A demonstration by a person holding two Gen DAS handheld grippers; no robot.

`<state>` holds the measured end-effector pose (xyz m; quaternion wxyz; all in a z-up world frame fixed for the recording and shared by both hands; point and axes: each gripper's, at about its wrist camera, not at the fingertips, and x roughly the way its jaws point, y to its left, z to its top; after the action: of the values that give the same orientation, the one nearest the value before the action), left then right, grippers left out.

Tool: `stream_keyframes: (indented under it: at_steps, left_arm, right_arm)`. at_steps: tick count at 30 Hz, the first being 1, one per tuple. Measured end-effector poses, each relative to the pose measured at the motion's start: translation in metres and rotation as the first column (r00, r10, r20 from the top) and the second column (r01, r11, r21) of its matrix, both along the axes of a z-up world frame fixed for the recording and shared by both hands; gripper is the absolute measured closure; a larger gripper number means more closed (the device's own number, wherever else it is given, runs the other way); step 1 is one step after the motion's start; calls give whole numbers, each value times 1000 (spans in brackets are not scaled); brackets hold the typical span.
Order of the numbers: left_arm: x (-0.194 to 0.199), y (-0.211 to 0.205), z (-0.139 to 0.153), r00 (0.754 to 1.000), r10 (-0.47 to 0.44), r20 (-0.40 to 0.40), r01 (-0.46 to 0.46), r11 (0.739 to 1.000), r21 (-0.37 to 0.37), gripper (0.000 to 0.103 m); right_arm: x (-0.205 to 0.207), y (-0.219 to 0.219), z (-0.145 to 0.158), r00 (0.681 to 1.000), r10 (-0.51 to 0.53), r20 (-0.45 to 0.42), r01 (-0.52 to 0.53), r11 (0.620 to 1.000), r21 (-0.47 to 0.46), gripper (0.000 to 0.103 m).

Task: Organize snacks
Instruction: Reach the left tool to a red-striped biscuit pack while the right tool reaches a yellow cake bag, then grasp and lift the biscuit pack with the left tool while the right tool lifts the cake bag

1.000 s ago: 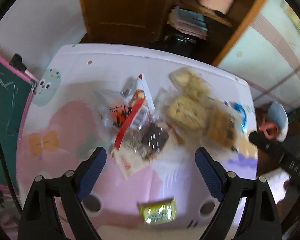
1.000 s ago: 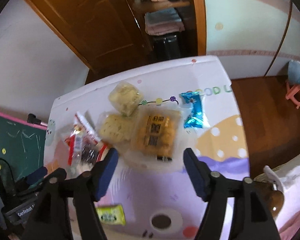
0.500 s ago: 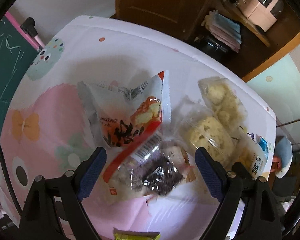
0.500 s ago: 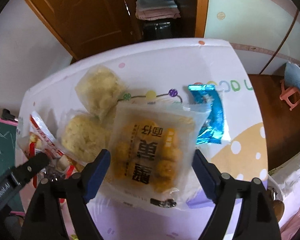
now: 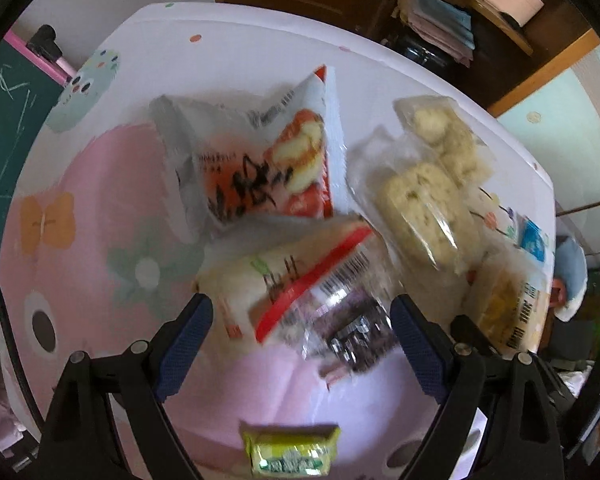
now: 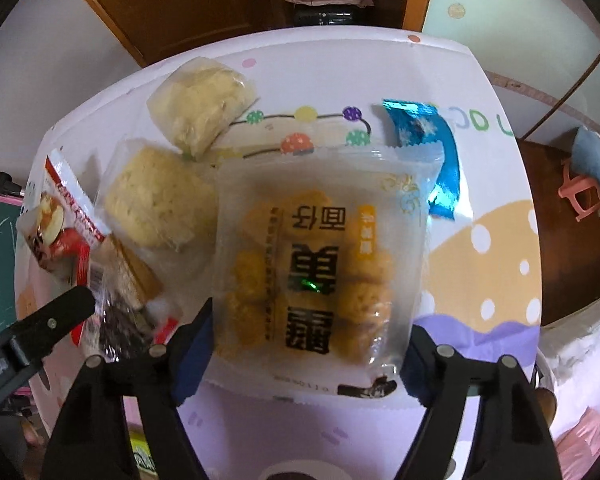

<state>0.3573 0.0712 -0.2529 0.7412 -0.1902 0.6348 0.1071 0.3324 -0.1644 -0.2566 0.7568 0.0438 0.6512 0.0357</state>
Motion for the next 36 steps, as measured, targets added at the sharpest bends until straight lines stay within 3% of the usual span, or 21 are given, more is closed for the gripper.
stream_keyframes:
  at_steps: [6,15,21,23,36]
  left_arm:
    - [-6,-23,10,1000,-15,5,15,1000,4,13]
    - [2,-37,-23,994,45,-96,-45,999,2,14]
    - [14,-44,-23,995,71,-72,-68,997,42,14]
    - [16,-49,-24,995,62,-77,-57,995,76,17]
    - [8,-68,-16,992,-4,-126,20,993,119,19]
  right_arm:
    - [-16,-11,5,1000,-30,-3,30,999,14,26]
    - [-22,-19,9,1000,-29,-8,30,999,24,27]
    - [-30,-23,13,999,-37,-7,37,999,37,27]
    - [-31,-22,15,999,-34,-8,35,999,39,27]
    - [-30,-47,5,1000,-20,-19,21,998,57,27]
